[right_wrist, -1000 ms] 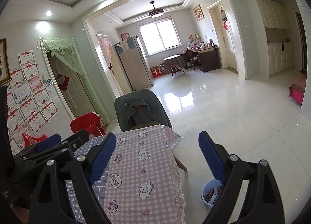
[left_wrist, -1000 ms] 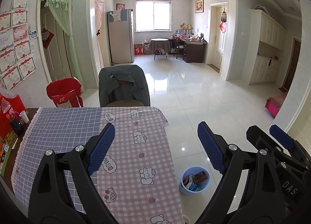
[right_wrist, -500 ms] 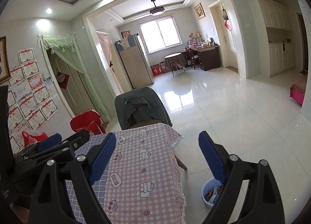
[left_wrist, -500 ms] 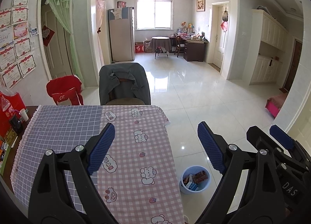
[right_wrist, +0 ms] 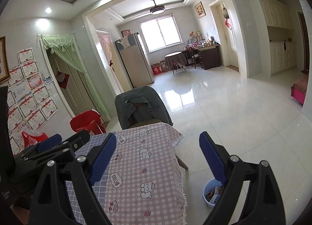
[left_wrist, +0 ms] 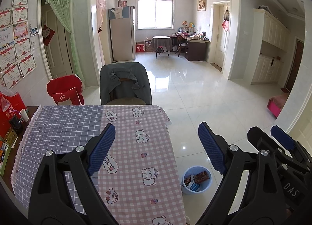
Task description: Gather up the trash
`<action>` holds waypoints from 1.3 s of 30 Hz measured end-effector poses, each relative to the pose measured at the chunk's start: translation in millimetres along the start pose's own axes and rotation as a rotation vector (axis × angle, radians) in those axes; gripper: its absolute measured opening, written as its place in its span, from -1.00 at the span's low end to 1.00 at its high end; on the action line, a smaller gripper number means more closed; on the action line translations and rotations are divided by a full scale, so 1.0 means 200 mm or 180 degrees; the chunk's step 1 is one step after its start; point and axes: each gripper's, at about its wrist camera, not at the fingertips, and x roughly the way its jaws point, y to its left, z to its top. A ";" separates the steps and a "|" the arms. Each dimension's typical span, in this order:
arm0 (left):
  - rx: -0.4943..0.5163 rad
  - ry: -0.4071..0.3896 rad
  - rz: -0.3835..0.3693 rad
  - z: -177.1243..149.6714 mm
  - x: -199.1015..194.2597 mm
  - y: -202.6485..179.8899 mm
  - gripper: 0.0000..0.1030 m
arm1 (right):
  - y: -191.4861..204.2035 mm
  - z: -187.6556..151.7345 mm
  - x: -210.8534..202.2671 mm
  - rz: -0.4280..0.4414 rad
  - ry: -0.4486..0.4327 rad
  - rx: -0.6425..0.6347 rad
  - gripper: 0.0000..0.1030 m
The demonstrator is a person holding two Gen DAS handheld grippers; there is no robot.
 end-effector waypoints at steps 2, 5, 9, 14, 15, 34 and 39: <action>0.0002 0.0002 0.0001 0.00 0.00 0.00 0.67 | 0.00 0.00 0.00 0.0002 0.0005 0.0003 0.66; -0.0002 0.0004 -0.0001 0.00 0.01 0.01 0.67 | -0.01 0.00 0.00 0.0002 0.0005 0.0001 0.66; -0.0004 0.0004 0.0001 0.00 0.01 0.01 0.67 | 0.00 0.01 0.00 0.0001 0.0004 0.0000 0.66; -0.0002 0.0010 0.0001 0.00 0.01 0.01 0.67 | -0.01 0.01 0.00 0.0002 0.0008 0.0003 0.66; -0.0005 0.0011 0.0002 0.00 0.01 0.01 0.67 | 0.00 0.00 0.00 0.0003 0.0010 0.0003 0.66; 0.0018 0.0035 -0.0010 -0.03 0.03 0.02 0.67 | 0.03 -0.01 0.03 0.0013 0.0011 0.0019 0.66; 0.0013 0.0038 -0.0005 -0.04 0.02 0.02 0.67 | 0.03 -0.02 0.03 0.0014 0.0018 0.0020 0.66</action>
